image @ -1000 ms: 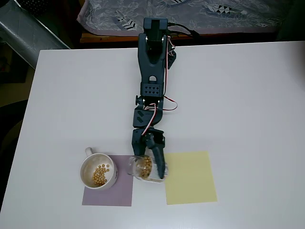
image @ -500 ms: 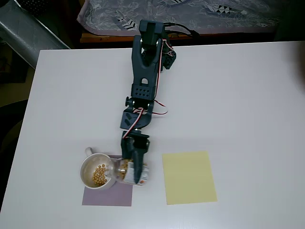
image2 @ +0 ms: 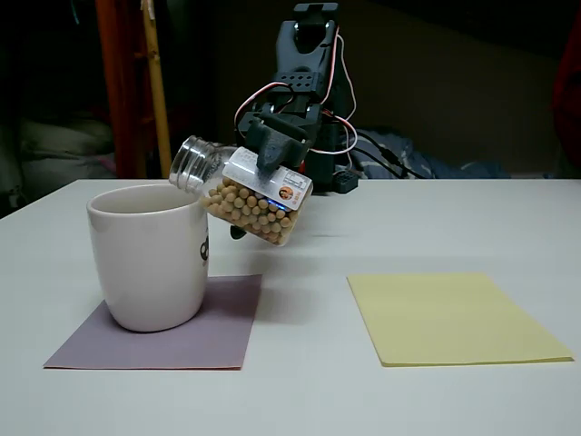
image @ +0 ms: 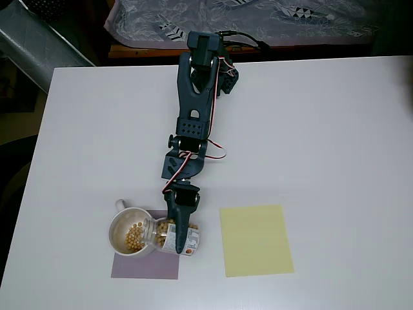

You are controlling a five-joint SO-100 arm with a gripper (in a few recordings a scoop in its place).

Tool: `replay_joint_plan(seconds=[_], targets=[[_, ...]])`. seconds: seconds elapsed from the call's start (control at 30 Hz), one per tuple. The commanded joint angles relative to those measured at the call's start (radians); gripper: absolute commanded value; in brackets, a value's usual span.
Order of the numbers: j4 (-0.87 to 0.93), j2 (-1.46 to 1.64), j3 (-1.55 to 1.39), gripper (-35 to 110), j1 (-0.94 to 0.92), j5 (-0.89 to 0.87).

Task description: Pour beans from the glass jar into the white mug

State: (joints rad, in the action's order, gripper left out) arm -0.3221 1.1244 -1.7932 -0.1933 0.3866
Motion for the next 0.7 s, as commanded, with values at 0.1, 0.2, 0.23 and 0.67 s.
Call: replay_joint_plan(seconds=[0.1,0.2,0.23,0.67], targets=[[0.078,0.043,0.075,0,-0.011,-0.092],[0.129,0.043,0.091,0,-0.009,-0.155],[0.140,0.043,0.092,0,-0.008,-0.169],[0.373,0.017,0.253,0,-0.017,-0.341]])
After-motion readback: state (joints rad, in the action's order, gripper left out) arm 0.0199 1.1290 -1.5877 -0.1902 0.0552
